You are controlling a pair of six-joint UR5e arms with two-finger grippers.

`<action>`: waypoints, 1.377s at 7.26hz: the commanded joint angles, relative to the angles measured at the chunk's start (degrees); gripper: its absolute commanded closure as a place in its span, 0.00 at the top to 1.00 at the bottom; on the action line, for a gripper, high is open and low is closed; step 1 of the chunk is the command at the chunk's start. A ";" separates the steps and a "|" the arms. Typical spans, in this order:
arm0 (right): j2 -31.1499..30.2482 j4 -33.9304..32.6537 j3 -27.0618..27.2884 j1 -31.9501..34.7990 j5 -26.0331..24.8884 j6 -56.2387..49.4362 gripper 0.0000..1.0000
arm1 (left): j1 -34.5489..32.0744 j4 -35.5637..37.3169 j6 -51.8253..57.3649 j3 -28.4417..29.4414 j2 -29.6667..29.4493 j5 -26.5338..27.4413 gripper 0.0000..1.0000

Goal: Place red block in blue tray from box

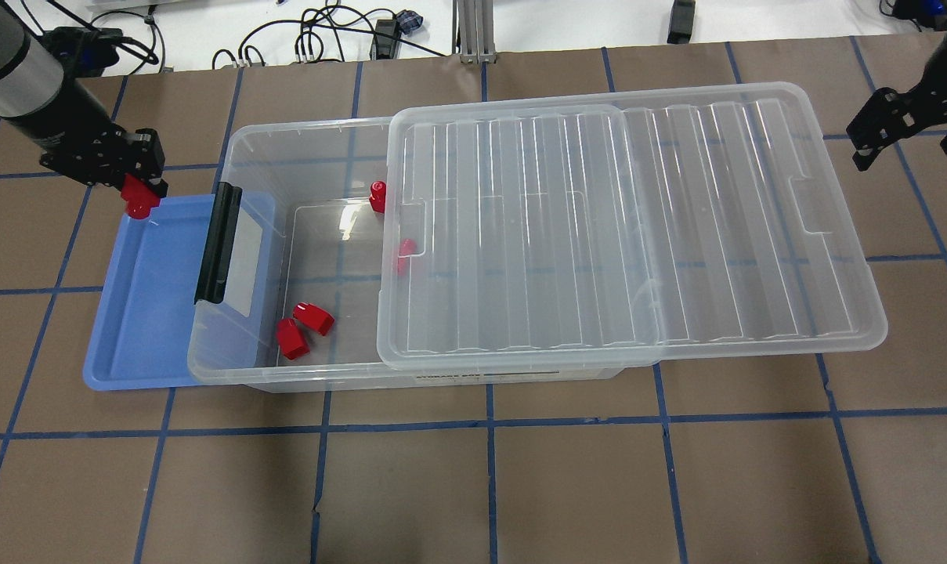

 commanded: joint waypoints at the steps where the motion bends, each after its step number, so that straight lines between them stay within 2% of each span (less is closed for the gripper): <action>1: 4.26 -4.76 0.19 -1.28 -0.79 0.08 1.00 | 3.42 2.23 6.47 -2.90 -1.66 -1.44 0.24; 4: 6.38 -5.15 0.28 -3.39 -0.70 -0.62 1.00 | 8.60 15.14 11.76 -10.36 -5.79 -2.50 0.23; 8: 8.14 -5.06 0.72 -3.66 -0.70 -0.09 1.00 | 8.70 18.68 11.50 -14.77 -9.75 -1.63 0.24; 9: 8.14 -5.06 1.33 -3.66 -0.61 0.00 1.00 | 8.62 19.99 11.42 -15.30 -9.93 -1.54 0.38; 10: 8.23 -5.06 1.86 -3.66 -0.35 0.00 1.00 | 8.62 20.09 11.33 -14.79 -9.85 -1.45 0.76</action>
